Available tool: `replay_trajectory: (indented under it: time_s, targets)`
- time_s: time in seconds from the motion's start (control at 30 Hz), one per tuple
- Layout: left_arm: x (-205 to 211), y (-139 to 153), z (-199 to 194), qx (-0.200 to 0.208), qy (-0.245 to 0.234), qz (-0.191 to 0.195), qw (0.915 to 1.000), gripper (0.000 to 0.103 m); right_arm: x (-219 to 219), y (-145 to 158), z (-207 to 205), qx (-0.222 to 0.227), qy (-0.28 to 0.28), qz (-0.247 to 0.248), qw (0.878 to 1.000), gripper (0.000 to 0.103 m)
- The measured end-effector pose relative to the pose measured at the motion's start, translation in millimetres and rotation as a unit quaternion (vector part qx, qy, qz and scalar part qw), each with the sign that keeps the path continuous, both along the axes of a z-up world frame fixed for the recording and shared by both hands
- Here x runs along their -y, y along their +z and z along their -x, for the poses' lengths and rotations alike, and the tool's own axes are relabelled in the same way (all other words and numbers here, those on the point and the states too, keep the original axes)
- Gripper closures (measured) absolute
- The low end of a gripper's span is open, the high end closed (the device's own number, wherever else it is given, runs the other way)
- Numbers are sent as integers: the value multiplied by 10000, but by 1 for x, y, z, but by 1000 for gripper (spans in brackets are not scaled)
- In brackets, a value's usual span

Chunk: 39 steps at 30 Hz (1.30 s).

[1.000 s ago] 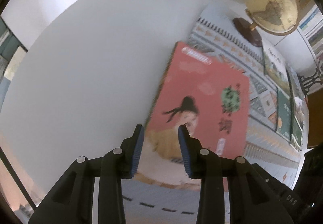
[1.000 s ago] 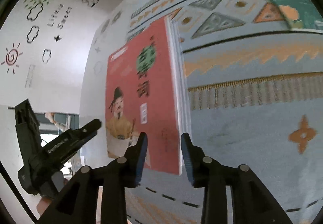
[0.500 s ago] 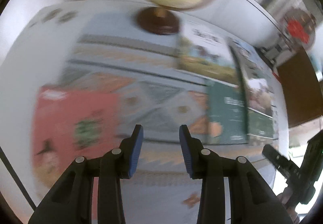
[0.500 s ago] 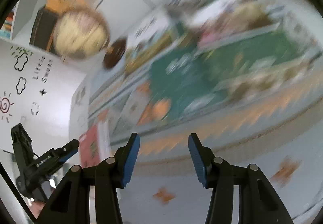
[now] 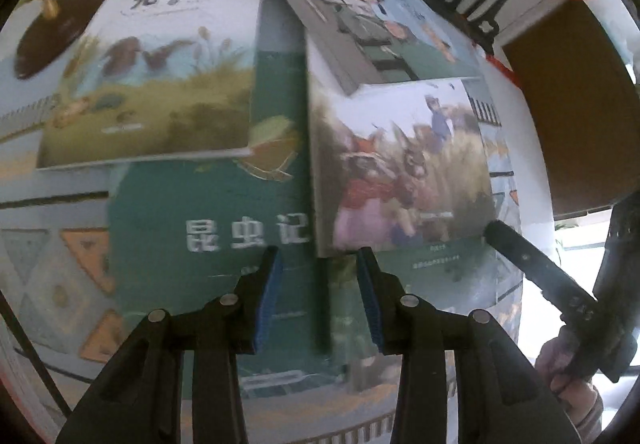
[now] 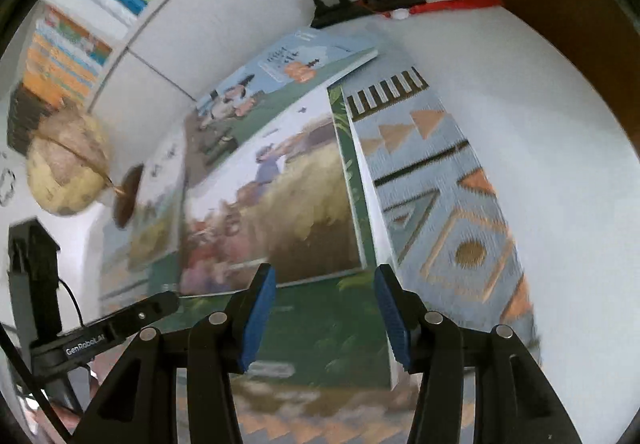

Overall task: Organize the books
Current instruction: 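Move both grippers to the rabbit-picture book on the rug pile, then grasp the white rabbit-picture book's edge with both grippers and lift it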

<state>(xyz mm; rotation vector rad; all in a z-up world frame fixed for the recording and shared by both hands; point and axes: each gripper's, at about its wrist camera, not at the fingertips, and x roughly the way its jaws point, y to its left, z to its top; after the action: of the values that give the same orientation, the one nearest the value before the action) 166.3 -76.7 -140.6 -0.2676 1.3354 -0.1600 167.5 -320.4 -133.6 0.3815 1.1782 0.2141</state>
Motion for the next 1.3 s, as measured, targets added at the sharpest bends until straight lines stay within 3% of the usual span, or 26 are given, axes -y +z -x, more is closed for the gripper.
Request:
replay_trajectory:
  time_s: [0.1,0.23,0.3,0.37,0.43,0.53,0.6,0.63,0.73,0.8,0.87,1.0,1.17,1.23,1.3]
  targets:
    - [6,1,2,31,-40,-81,10000,62,-4,-4,-2,33,191,314,9993,52]
    - [2,4,-1,133,155,-177,9996,60,-5,-5,-2,139,283,341,9989,51]
    - [-5,5,-6,216,456,-154,9986,60,-1,-7,-6,151,145,31,9998,51]
    - [-12,-2,-16,47,565,58,9984,51,-1,-8,-12,142,94,-148,9997,46]
    - [-7,0,-23,151,395,133,9990,44,-7,-7,-16,228,228,-1,9995,44]
    - [15,-3,-30,57,-135,423,9990,43,-15,-7,-20,322,414,207,9984,42]
    - [28,-1,-26,224,-353,-97,9991,45,-19,-7,-19,345,609,120,9975,42]
    - [35,2,-20,328,-526,-263,9977,46,-22,-7,-19,345,696,89,9969,42]
    - [37,7,-10,400,-593,-229,9972,46,-31,2,-9,596,804,408,9941,41]
    - [34,10,-2,428,-591,-297,9969,46,-31,7,-5,625,728,352,9948,40]
    - [31,12,5,427,-616,-351,9966,46,-31,7,-2,545,727,158,9957,40]
    - [17,21,34,393,-695,-467,9957,46,-45,5,18,366,1132,287,9925,40]
    - [-4,25,98,222,-859,-468,9950,46,-58,2,67,74,1488,134,9887,37]
    - [-17,23,124,42,-900,-283,9955,46,-63,0,90,-82,1713,98,9851,37]
    - [-31,23,132,-8,-794,-263,9965,46,-64,-2,111,-214,1876,-75,9820,38]
